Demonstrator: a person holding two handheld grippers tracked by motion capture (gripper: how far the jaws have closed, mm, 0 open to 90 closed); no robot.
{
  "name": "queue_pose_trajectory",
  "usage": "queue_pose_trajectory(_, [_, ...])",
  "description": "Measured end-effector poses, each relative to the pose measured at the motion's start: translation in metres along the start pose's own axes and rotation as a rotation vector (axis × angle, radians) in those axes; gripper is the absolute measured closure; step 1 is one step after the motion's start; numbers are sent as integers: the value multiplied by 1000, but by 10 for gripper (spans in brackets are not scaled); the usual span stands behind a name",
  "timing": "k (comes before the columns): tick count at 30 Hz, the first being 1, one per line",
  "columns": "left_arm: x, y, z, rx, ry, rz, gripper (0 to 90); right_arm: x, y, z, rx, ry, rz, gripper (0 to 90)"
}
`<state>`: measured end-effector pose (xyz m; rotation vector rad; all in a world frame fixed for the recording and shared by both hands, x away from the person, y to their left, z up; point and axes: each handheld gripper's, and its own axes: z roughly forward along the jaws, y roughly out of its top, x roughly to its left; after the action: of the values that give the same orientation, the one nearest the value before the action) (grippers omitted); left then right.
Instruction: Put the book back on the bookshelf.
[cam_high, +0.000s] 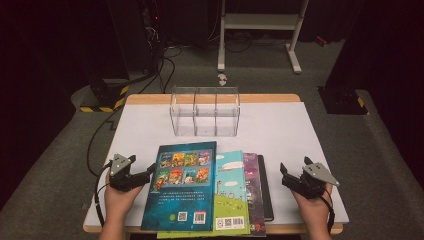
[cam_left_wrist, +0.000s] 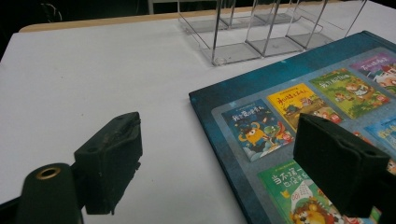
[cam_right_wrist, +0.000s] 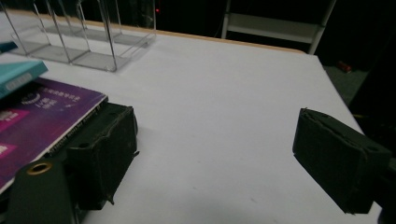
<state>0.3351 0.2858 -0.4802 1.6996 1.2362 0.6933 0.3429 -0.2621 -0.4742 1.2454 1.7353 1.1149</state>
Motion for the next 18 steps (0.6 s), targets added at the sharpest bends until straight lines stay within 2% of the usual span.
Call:
queue_pose_trajectory(2, [-2, 0, -1, -3, 7, 6, 147, -3, -1, 1, -7, 17, 34, 123])
queue_pose_trajectory(4, [-3, 0, -1, -2, 4, 15, 146, -4, -1, 1, 0, 8, 44, 125])
queue_pose_trajectory(8, [-2, -1, 0, 0, -6, -4, 148, -10, -3, 4, -8, 2, 75, 110])
queue_pose_trajectory(9, [-1, -1, 1, 9, -17, -17, 147, -10, -4, 5, -7, 2, 76, 110])
queue_pose_trajectory(11, [-1, -1, 1, 10, -19, -16, 148, -11, -5, 7, 12, -1, 71, 110])
queue_pose_trajectory(15, [-2, 0, 2, 29, -12, -1, 151, -9, -7, 10, 29, -4, 49, 139])
queue_pose_trajectory(16, [-2, -1, 3, 45, -12, 3, 151, -8, -7, 11, 34, -1, 44, 137])
queue_pose_trajectory(18, [-3, -1, 3, 50, -16, 5, 150, -6, -7, 11, 23, 3, 28, 141])
